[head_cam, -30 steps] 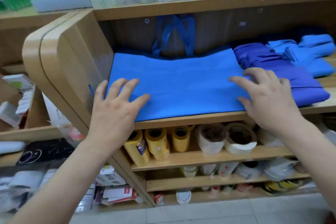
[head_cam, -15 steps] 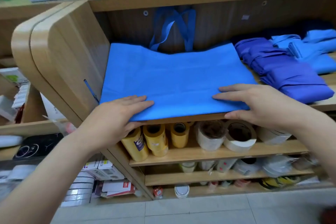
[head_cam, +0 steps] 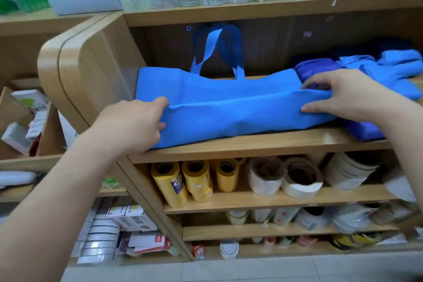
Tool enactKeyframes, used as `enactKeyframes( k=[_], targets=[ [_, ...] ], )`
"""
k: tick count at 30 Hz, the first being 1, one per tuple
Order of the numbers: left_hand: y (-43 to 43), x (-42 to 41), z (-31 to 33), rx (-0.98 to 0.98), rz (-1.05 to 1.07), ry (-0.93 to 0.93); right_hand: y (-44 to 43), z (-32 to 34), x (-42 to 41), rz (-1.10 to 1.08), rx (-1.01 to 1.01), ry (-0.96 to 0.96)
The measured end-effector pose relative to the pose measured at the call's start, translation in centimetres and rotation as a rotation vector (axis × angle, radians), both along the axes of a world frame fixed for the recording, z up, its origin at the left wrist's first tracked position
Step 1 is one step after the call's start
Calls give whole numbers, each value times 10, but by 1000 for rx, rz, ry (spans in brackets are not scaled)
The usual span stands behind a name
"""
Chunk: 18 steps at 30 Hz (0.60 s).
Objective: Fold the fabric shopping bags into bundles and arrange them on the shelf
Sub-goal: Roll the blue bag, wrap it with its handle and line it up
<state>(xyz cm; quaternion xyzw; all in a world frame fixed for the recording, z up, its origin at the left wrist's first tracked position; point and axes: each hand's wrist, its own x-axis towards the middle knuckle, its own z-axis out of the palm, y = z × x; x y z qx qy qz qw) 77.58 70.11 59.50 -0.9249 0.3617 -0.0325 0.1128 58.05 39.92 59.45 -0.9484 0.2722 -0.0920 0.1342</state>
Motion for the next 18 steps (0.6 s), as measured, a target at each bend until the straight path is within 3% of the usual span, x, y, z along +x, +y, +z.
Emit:
enactKeyframes(
  k=[3, 7, 9, 11, 13, 14, 16, 18],
  targets=[
    [-19, 5, -8, 17, 46, -187, 2, -6, 13, -44, -130, 16],
    [-33, 19, -31, -35, -24, -249, 3, -18, 25, -64, -297, 117],
    [-34, 26, -43, -88, -121, -237, 3, -27, 29, -62, -405, 130],
    [-30, 31, -55, -210, -239, -75, 6, -37, 31, -5, -467, 63],
    [-24, 34, -62, -327, -253, 205, 14, -42, 31, 107, -395, -9],
    [-22, 35, -63, -289, -233, 288, 21, -44, 31, 159, -289, -21],
    [-19, 31, -64, -127, -231, 283, 34, -49, 30, 241, -77, 86],
    [-14, 23, -61, -23, -249, 248, 44, -58, 30, 300, -61, 260]
  ],
)
